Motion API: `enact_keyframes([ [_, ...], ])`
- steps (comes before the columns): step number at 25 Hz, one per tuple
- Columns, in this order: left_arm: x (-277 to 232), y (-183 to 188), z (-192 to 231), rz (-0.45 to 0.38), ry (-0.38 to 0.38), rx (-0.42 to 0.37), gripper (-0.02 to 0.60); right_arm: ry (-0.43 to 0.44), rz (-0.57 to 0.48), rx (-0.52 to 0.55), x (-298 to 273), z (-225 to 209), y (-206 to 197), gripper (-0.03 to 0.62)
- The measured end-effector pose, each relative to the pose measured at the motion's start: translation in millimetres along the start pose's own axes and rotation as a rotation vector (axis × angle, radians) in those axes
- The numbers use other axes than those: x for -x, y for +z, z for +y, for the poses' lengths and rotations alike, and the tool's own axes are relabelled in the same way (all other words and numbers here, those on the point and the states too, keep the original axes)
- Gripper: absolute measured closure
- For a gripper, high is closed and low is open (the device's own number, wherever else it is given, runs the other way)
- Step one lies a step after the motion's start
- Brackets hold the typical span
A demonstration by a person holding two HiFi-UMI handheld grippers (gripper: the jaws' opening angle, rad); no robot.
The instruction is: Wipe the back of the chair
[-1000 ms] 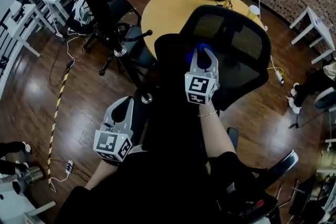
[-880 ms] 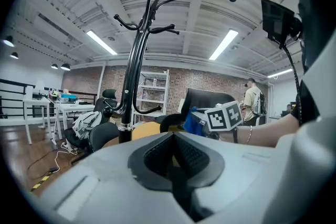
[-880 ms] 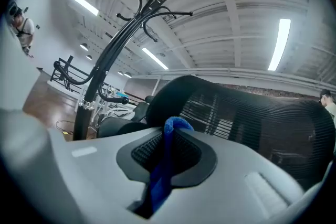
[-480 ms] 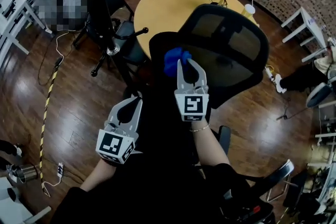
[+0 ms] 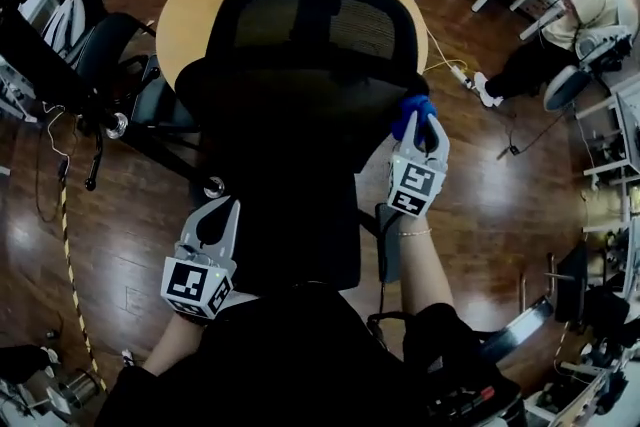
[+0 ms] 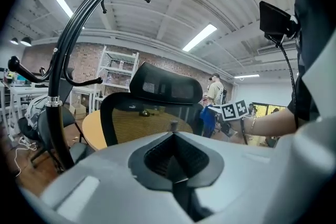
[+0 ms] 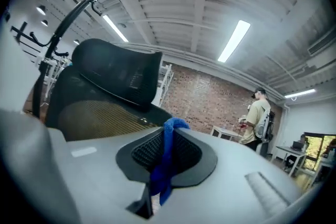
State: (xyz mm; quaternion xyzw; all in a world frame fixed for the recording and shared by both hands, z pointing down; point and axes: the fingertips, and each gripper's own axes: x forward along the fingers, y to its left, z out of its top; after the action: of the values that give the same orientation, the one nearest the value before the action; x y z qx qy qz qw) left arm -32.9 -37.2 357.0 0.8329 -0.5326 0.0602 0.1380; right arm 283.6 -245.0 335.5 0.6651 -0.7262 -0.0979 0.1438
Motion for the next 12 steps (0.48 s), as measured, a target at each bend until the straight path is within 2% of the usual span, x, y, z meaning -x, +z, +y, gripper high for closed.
enact_keyframes([
  [2, -3.8, -2.5, -6.3, 0.014, 0.017, 0.006, 0.575, -0.035, -0.008, -0.001, -9.8, -23.7, -3.4, 0.56],
  [4, -5.2, -3.5, -7.9, 0.024, 0.053, 0.007, 0.574, -0.023, -0.021, 0.015, -23.8, -29.0, -3.6, 0.56],
  [8, -3.6, 0.2, -6.7, 0.028, 0.121, 0.001, 0.574, 0.005, -0.034, 0.057, -48.7, -13.5, -0.3, 0.56],
  [12, 4.2, -1.7, -3.2, 0.024, 0.195, 0.026, 0.574, 0.014, -0.076, 0.048, -56.6, 4.8, 12.9, 0.56],
])
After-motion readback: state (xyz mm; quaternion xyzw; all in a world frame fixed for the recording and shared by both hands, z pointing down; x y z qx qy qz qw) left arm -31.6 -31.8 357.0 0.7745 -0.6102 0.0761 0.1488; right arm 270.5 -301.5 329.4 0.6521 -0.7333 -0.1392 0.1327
